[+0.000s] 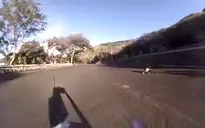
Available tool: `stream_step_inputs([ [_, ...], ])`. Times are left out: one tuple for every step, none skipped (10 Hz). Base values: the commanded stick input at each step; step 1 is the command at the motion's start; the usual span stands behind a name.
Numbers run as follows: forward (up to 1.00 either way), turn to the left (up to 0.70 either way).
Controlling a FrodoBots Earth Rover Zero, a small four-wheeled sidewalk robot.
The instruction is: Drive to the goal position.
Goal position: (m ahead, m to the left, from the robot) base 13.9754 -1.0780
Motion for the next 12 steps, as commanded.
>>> stream_step_inputs([
  [0.50, 0.00],
  [0.50, 0.00],
  [0.50, 0.00],
  [0.50, 0.00],
  [0.50, 0.00],
  [0.50, 0.00],
  [0.50, 0.00],
  [0.50, 0.00],
  [0.50, 0.00],
  [0.50, 0.00],
  [0.50, 0.00],
  [0.50, 0.00],
])
